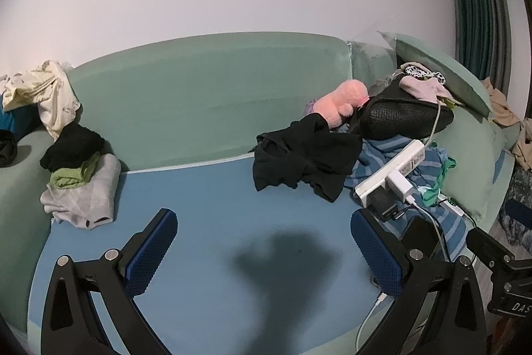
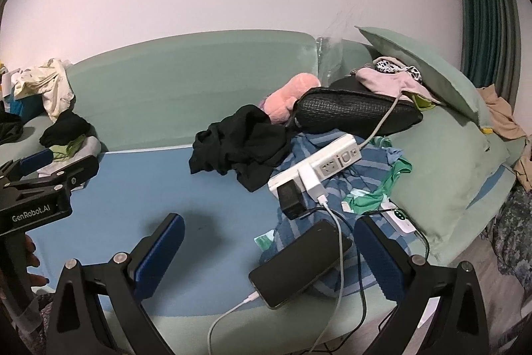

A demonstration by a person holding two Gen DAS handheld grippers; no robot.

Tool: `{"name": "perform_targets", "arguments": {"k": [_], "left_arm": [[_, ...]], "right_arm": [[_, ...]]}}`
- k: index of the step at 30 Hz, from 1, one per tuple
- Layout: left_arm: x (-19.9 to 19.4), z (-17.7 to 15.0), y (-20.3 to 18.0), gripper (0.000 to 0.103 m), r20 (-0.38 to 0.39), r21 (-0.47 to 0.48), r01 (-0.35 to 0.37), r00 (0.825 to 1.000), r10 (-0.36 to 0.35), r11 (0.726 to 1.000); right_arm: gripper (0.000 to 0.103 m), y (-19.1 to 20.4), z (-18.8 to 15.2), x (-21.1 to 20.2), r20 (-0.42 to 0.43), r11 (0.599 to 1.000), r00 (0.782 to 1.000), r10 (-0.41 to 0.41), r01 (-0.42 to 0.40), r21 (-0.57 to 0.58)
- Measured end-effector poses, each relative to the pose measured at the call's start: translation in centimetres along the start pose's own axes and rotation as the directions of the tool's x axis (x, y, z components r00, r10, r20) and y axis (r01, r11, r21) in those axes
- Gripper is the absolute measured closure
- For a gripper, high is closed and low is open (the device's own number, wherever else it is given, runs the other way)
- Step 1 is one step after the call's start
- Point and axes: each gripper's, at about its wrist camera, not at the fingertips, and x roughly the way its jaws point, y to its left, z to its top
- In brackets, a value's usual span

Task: Fold clothes
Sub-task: 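Move both grippers toward the crumpled black T-shirt on the bed, then grasp the black T-shirt with the right gripper while the left gripper grasps it too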

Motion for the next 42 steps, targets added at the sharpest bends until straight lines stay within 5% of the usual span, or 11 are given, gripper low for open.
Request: {"name": "perform_targets", "arguments": {"k": [11,25,34,37,39,42], "left_arm": [[3.5,-0.3,-0.6,0.0,-0.02,0.012,-0.002,1.0,0.002,1.0],[15.5,0.5,1.1,0.0,-0.041,0.02,0.033,0.999,-0.032,0.999],[29.7,2.7,1.4,0.009,-0.069,-0.062,0.152,0.985,-0.156,0.986],[33.5,3.1,1.6,0.026,-0.084,-0.086,0.182,0.978,-0.189,0.98],[34.1,2.6,1.8,0.059,-0.109,-0.092,0.181,0.976,-0.19,0.979],[35.0,1.8,2.2,0.089,-0.145,-0.1,0.179,0.971,-0.192,0.979]], "right_arm": [[0.0,0.0,-0.3,2.5,-0.021,1.0,1.0,-0.003,0.004,0.028],[0.01,1.9,1.3,12.7,-0.091,1.0,0.996,0.005,-0.004,0.013],[0.019,4.1,4.3,23.9,-0.162,0.999,0.986,-0.034,0.034,0.002],[0.019,5.1,4.9,29.2,-0.208,0.998,0.976,-0.07,0.069,-0.013],[0.019,5.8,5.1,32.7,-0.239,0.994,0.965,-0.105,0.101,-0.03],[0.02,5.9,4.9,36.6,-0.298,0.991,0.945,-0.133,0.13,-0.028]]}}
